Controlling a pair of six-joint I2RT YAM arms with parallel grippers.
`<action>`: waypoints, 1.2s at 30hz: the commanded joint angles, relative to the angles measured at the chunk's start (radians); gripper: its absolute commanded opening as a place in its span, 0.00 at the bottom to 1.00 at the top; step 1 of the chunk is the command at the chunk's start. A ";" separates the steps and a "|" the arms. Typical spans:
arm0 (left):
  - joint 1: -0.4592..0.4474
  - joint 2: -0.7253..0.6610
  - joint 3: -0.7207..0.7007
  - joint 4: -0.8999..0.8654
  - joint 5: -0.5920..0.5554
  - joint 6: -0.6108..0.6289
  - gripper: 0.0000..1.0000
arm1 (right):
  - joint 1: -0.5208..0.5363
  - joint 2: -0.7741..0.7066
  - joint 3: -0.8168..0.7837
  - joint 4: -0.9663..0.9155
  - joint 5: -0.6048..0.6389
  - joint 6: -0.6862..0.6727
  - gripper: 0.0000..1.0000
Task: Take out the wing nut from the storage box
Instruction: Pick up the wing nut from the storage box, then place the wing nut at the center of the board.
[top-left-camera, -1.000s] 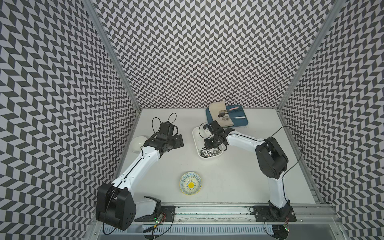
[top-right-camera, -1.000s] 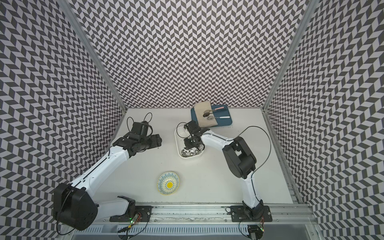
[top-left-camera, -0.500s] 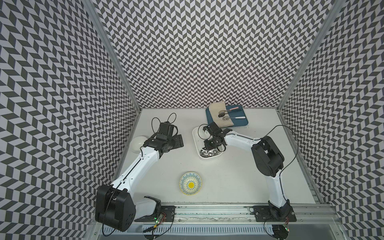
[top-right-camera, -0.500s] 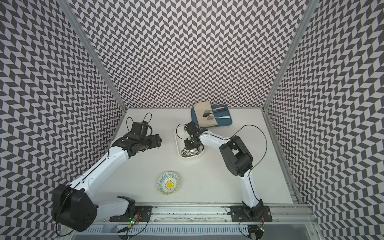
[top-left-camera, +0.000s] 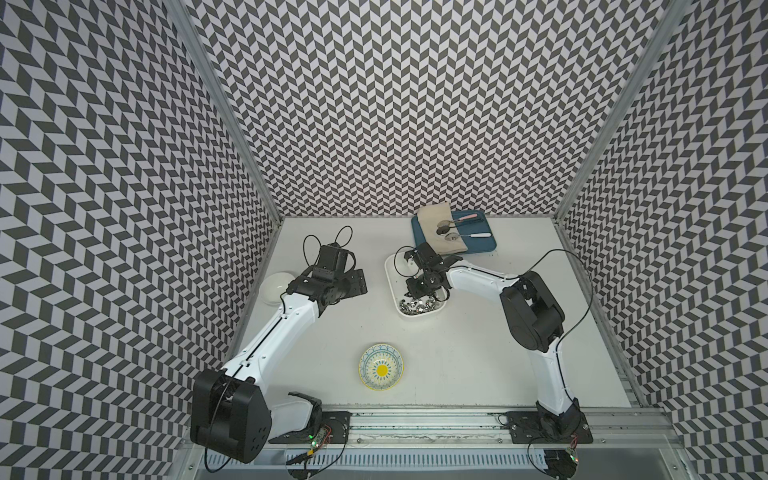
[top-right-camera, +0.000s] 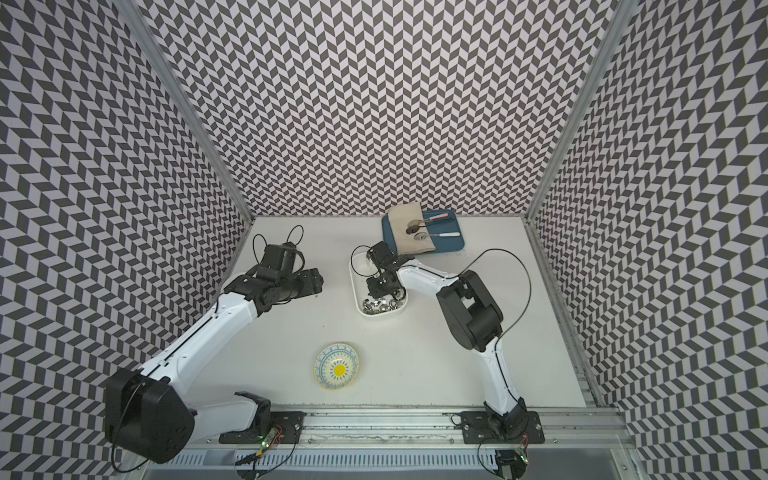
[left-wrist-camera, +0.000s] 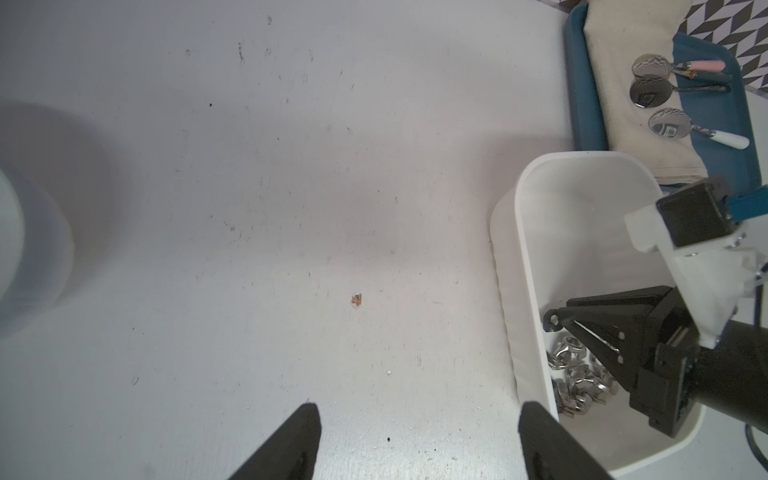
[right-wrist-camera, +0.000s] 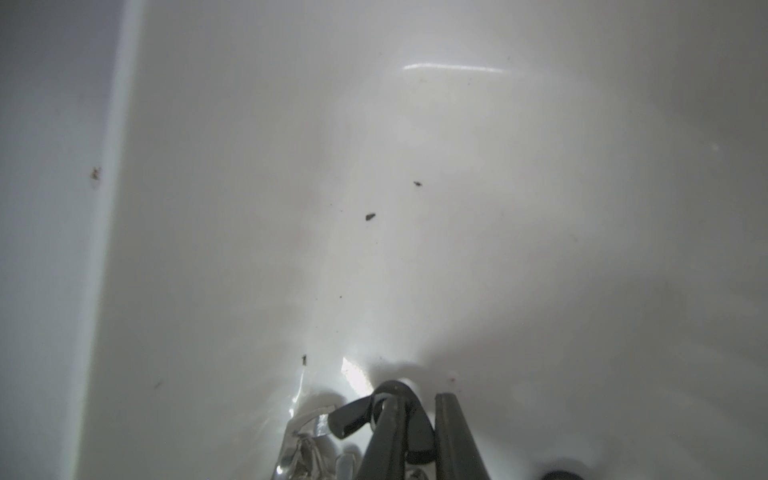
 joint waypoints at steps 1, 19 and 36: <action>0.004 -0.011 -0.005 -0.007 -0.015 0.000 0.79 | -0.003 -0.001 0.047 0.021 0.010 0.011 0.15; 0.004 -0.032 -0.039 0.013 -0.011 -0.024 0.79 | -0.101 -0.164 0.080 0.028 0.036 0.085 0.14; 0.004 -0.032 -0.029 0.003 -0.014 -0.021 0.79 | -0.383 -0.242 -0.178 0.147 0.087 0.158 0.14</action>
